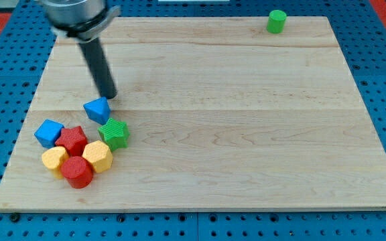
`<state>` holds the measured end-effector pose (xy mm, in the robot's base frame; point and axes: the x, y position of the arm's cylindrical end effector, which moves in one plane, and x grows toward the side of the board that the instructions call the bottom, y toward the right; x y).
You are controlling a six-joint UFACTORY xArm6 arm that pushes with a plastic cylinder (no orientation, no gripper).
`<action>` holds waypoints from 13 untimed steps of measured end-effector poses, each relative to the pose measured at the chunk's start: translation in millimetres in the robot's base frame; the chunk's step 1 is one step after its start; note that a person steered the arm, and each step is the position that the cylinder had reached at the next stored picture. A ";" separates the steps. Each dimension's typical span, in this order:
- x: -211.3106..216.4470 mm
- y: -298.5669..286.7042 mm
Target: Push the green circle to the center
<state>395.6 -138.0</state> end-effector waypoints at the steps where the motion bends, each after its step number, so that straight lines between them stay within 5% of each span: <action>1: -38.8 14.9; 5: -47.6 52.5; 7: -50.1 218.2; 8: -79.8 295.0; 9: -162.0 392.4; 11: -203.4 285.5; 13: -119.9 123.3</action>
<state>275.7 -14.7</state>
